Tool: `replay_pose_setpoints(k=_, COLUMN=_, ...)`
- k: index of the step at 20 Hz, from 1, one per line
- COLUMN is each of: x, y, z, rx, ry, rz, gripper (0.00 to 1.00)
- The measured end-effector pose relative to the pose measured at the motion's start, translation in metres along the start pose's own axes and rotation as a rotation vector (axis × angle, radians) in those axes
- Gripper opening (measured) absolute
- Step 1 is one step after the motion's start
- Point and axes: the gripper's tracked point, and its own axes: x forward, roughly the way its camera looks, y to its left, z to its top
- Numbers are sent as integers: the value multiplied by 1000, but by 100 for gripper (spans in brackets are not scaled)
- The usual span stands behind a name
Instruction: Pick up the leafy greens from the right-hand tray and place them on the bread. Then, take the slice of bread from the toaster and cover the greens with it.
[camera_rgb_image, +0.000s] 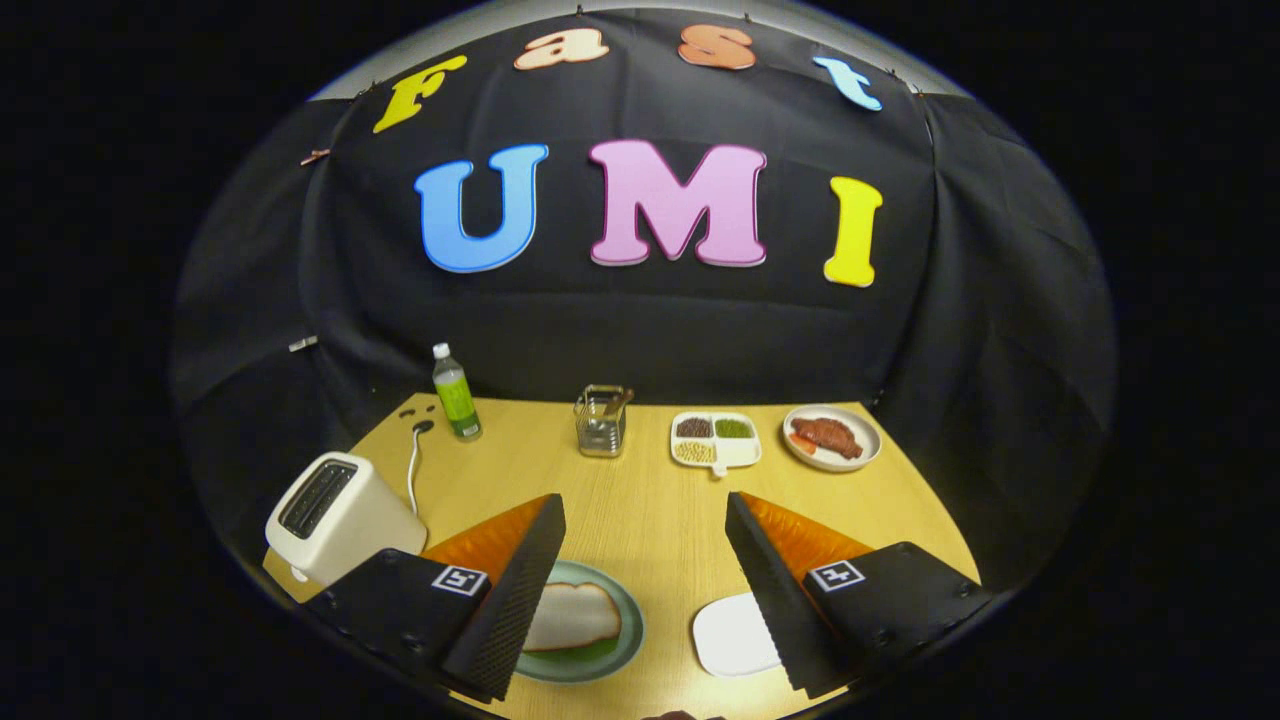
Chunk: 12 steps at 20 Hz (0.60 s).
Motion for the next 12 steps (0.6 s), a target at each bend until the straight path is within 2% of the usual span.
replay_pose_setpoints(k=6, x=-48, y=-29, z=74, rx=22, ry=-183, rz=-47, gripper=100)
replay_pose_setpoints(k=12, x=-105, y=-60, z=84, rx=38, ry=-236, rz=-100, gripper=100)
